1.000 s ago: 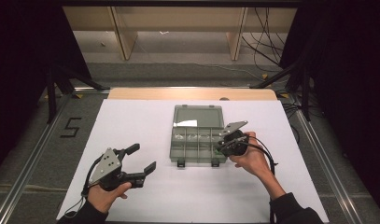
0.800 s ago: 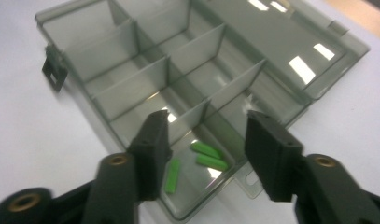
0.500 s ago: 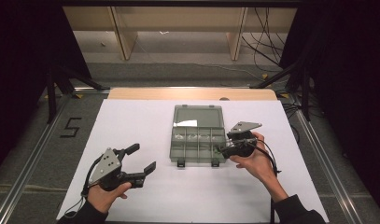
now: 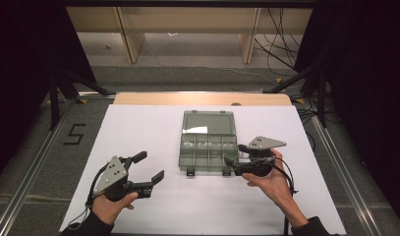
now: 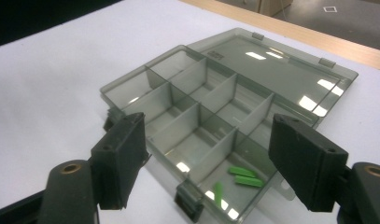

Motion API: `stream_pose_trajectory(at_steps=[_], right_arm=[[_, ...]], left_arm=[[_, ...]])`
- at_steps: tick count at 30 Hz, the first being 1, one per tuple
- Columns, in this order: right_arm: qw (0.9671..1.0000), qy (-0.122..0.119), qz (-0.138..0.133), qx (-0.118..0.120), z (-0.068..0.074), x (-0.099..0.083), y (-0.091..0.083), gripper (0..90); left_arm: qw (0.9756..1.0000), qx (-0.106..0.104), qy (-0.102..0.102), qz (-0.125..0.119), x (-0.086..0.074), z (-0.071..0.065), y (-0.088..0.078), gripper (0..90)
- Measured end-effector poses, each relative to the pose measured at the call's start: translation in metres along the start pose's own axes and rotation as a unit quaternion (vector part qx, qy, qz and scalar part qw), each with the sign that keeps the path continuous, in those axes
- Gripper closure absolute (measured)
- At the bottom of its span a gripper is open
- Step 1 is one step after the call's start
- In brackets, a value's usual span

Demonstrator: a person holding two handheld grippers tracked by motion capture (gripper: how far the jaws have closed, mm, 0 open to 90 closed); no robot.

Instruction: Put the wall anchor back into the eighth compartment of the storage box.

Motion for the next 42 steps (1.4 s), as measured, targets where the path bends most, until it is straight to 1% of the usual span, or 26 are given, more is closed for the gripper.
stream_pose_trajectory(at_steps=[3, 4, 7, 8, 9, 11, 12, 14, 15, 16, 17, 18, 20, 23, 25, 27, 28, 29, 30, 32, 33, 35, 37, 39, 41, 42], right_arm=[[0.9999, 0.01, -0.007, 0.008, 0.006, -0.002, -0.006, 27.9], [0.9999, 0.01, -0.007, 0.01, 0.007, -0.002, -0.008, 27.2], [0.9995, 0.014, -0.021, 0.016, 0.012, -0.001, -0.012, 26.8], [0.9995, 0.015, -0.022, 0.019, 0.014, -0.001, -0.014, 26.3], [0.9993, 0.018, -0.026, 0.02, 0.016, 0.0, -0.015, 26.2], [0.9991, 0.016, -0.032, 0.021, 0.018, 0.0, -0.018, 26.1], [0.9987, 0.02, -0.041, 0.024, 0.021, 0.001, -0.02, 26.0], [0.9986, 0.016, -0.046, 0.02, 0.022, 0.002, -0.023, 26.0], [0.9983, 0.021, -0.05, 0.024, 0.024, 0.003, -0.024, 25.9], [0.9981, 0.02, -0.053, 0.024, 0.025, 0.003, -0.026, 25.2], [0.998, 0.02, -0.056, 0.021, 0.026, 0.003, -0.026, 24.7], [0.9975, 0.024, -0.061, 0.026, 0.028, 0.003, -0.027, 24.4], [0.9973, 0.025, -0.063, 0.027, 0.03, 0.002, -0.029, 24.1], [0.997, 0.027, -0.067, 0.027, 0.031, 0.002, -0.032, 22.7], [0.9964, 0.029, -0.076, 0.023, 0.031, 0.002, -0.034, 22.7], [0.9959, 0.034, -0.078, 0.03, 0.032, 0.002, -0.036, 22.5], [0.996, 0.031, -0.08, 0.026, 0.031, 0.002, -0.037, 22.4], [0.9956, 0.035, -0.083, 0.027, 0.032, 0.002, -0.037, 22.0], [0.9958, 0.034, -0.08, 0.03, 0.032, 0.001, -0.038, 21.7], [0.9954, 0.032, -0.084, 0.031, 0.033, 0.001, -0.039, 21.4], [0.9956, 0.032, -0.083, 0.029, 0.033, 0.0, -0.04, 21.4], [0.9948, 0.038, -0.09, 0.029, 0.034, 0.0, -0.041, 21.3], [0.9944, 0.038, -0.093, 0.033, 0.035, 0.001, -0.043, 21.0], [0.9944, 0.04, -0.094, 0.03, 0.034, 0.0, -0.045, 20.9], [0.9935, 0.044, -0.1, 0.031, 0.034, 0.0, -0.046, 20.9], [0.994, 0.043, -0.097, 0.028, 0.033, -0.001, -0.046, 20.9]], left_arm=[[1.0, 0.0, 0.0, 0.0, 0.0, 0.0, 0.0, 16.4], [1.0, 0.0, -0.001, 0.0, 0.0, 0.0, 0.0, 16.4], [1.0, 0.0, 0.0, 0.0, 0.0, 0.0, 0.0, 16.4], [1.0, 0.0, 0.0, 0.001, 0.0, 0.0, 0.0, 16.4], [1.0, 0.0, -0.004, -0.001, 0.0, 0.0, 0.0, 16.4], [1.0, 0.0, 0.0, 0.0, 0.0, 0.0, 0.0, 16.4], [1.0, 0.0, 0.0, 0.0, 0.0, 0.0, 0.0, 16.4], [1.0, 0.0, 0.001, 0.001, 0.0, 0.0, 0.0, 16.4], [1.0, 0.001, -0.009, -0.002, -0.001, -0.001, 0.001, 16.4], [1.0, 0.002, -0.009, -0.002, -0.001, -0.001, 0.0, 16.4], [1.0, 0.001, -0.002, 0.0, 0.0, 0.0, 0.0, 16.4], [1.0, 0.0, 0.001, 0.001, 0.0, 0.0, 0.0, 16.4], [1.0, 0.0, 0.001, 0.001, 0.0, 0.0, 0.0, 16.4], [1.0, 0.0, 0.001, 0.001, 0.0, 0.0, 0.0, 16.4], [1.0, -0.001, 0.002, 0.002, -0.001, 0.0, 0.0, 16.4], [1.0, -0.001, 0.001, 0.002, -0.001, -0.001, 0.0, 16.4], [1.0, -0.001, 0.001, 0.002, -0.001, -0.001, 0.0, 16.4], [1.0, -0.001, 0.001, 0.002, -0.001, 0.0, 0.0, 16.4], [1.0, -0.001, 0.002, 0.002, -0.001, 0.0, 0.0, 16.4], [1.0, -0.001, 0.002, 0.002, -0.001, 0.0, 0.0, 16.4], [1.0, -0.001, 0.001, 0.002, -0.001, -0.001, 0.0, 16.4], [1.0, -0.001, 0.001, 0.002, -0.001, 0.0, 0.0, 16.4], [1.0, -0.001, 0.002, 0.003, -0.001, 0.0, 0.0, 16.4], [1.0, -0.002, 0.002, 0.003, -0.001, -0.001, 0.0, 16.4], [1.0, -0.002, 0.002, 0.004, -0.001, -0.001, 0.0, 16.4], [1.0, -0.002, 0.002, 0.003, -0.001, -0.001, 0.0, 16.4]])
Point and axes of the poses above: each handheld gripper's, and its own axes: y roughly forward along the jaws, x roughly out of its top, z roughly to its left, the point moved 8 cm from there along y, roughly forward along the jaws, and after that the axes turned 15 degrees about -x, right-handed, at the moved point
